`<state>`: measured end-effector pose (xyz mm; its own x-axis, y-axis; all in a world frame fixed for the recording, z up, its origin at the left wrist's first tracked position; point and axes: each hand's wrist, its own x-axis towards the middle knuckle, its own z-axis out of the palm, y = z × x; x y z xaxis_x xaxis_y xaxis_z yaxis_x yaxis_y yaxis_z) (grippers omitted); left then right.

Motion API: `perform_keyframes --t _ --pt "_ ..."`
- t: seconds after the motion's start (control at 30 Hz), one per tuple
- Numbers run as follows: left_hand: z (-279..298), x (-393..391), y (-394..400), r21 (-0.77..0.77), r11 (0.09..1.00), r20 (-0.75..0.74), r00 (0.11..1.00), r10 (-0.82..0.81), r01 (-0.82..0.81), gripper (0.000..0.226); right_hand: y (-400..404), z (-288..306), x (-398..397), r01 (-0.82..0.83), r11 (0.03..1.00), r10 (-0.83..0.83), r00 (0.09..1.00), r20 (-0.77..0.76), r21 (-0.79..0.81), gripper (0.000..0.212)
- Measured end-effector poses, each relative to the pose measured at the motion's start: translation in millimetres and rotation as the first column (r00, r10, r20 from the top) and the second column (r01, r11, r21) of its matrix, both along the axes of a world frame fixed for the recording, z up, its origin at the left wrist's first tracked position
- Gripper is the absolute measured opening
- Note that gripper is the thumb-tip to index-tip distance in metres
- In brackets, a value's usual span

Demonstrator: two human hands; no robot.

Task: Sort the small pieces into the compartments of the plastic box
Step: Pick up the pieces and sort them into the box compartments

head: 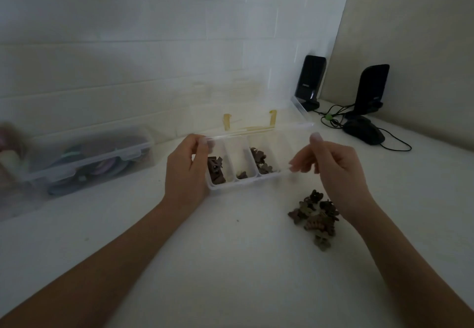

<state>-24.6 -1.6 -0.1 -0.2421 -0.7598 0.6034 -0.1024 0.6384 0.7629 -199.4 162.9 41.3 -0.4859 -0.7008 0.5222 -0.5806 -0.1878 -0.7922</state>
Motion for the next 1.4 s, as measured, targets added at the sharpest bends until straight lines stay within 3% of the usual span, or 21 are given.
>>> perform_keyframes --t 0.1,0.2,0.23,0.3,0.37,0.6,0.73,0.83,0.93,1.0,1.13,1.2,1.4 --pt "-0.3 -0.1 0.2 0.005 1.0 -0.002 1.0 -0.009 0.009 0.021 23.9 -13.0 -1.7 0.166 0.984 -0.161 0.984 -0.075 0.066 0.047" --pt "0.2 -0.3 0.7 0.013 1.0 0.002 1.0 -0.004 0.004 0.02 43.0 -29.5 1.7 0.316 0.915 -0.264 0.939 -0.221 0.252 0.037" --pt "0.4 -0.1 0.9 0.016 1.0 0.006 1.0 0.0 0.0 0.02 46.8 -35.3 4.4 0.331 0.874 -0.244 0.932 -0.269 0.355 0.037" --pt "0.5 0.2 1.2 0.022 1.0 0.007 1.0 0.003 -0.003 0.02 51.3 -45.5 10.5 0.299 0.794 -0.146 0.939 -0.312 0.53 0.058" --pt "0.8 0.4 1.4 0.016 1.0 0.008 1.0 0.006 -0.006 0.02 49.4 -49.9 17.5 0.234 0.781 -0.064 0.952 -0.299 0.578 0.072" --pt "2.3 1.9 5.1 -0.024 1.0 0.01 1.0 -0.003 0.004 0.023 13.2 -51.5 46.0 0.129 0.845 0.106 0.911 -0.398 0.519 0.058" --pt "3.2 3.9 2.2 -0.02 1.0 0.006 1.0 0.02 -0.02 0.024 -3.4 -48.0 48.4 0.017 0.877 0.186 0.91 -0.37 0.48 0.05" --pt "2.9 3.9 -1.6 0.02 0.999 -0.003 0.999 0.032 -0.032 0.022 -6.2 -45.0 50.0 -0.156 0.837 0.32 0.917 -0.239 0.525 0.06" --pt "2.4 2.3 -3.6 0.043 0.999 0.001 1.0 0.031 -0.031 0.021 -5.6 -38.8 43.2 -0.333 0.838 0.344 0.937 0.054 0.432 0.04" --pt "2.5 2.0 -4.2 0.042 0.999 0.011 0.999 0.032 -0.032 0.022 -7.6 -31.1 31.9 -0.399 0.814 0.375 0.916 0.144 0.422 0.029" --pt "2.7 1.8 -5.4 0.031 0.999 -0.003 0.999 0.033 -0.033 0.022 -21.0 -17.2 18.6 -0.473 0.649 0.536 0.84 0.083 0.597 0.039" --pt "2.2 1.4 -6.5 0.026 0.999 -0.004 1.0 0.026 -0.026 0.022 -28.5 -14.4 18.7 -0.476 0.618 0.573 0.818 0.056 0.626 0.037" --pt "1.1 0.1 -8.7 0.052 0.998 -0.033 0.999 0.035 -0.033 0.021 -31.7 -26.8 28.0 -0.429 0.796 0.493 0.869 -0.046 0.426 0.036"
